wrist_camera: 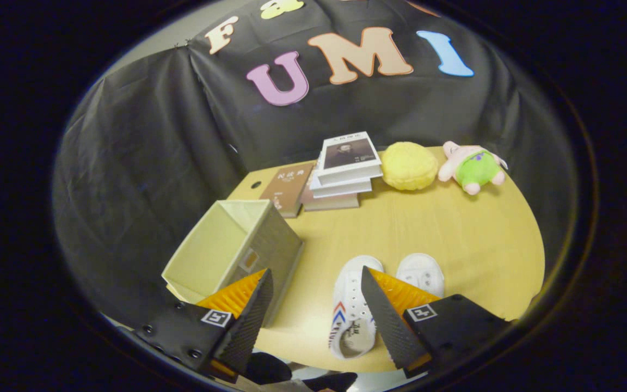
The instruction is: Open the storage box then place both shoes into the box .Put the left shoe in first, then the right shoe, with the right side of both shoes facing outward in a uniform manner.
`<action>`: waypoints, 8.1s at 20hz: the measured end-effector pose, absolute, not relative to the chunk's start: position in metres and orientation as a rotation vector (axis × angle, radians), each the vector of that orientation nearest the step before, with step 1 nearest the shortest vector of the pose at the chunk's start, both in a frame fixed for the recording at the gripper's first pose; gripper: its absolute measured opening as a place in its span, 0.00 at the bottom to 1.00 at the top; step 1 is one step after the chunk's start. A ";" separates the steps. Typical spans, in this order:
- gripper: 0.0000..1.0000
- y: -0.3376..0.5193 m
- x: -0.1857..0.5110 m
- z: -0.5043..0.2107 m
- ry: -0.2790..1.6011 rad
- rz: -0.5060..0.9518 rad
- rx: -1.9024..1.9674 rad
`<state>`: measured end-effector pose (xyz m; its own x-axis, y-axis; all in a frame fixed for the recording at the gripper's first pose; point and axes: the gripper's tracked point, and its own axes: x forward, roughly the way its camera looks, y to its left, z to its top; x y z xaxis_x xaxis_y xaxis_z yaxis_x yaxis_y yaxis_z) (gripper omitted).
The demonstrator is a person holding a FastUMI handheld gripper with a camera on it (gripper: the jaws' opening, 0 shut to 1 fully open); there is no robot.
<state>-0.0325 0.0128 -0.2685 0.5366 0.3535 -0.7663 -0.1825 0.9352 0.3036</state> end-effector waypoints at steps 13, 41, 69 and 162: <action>0.94 -0.024 -0.084 -0.385 1.235 0.374 0.067; 0.05 -0.016 -0.082 -0.382 1.364 0.173 0.503; 0.05 0.225 -0.015 -0.237 1.191 0.356 0.570; 0.16 -0.139 -0.090 -0.411 1.436 0.034 0.176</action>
<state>-0.0901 -0.1386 -0.4111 0.1362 0.1290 -0.9823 0.0822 0.9866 0.1409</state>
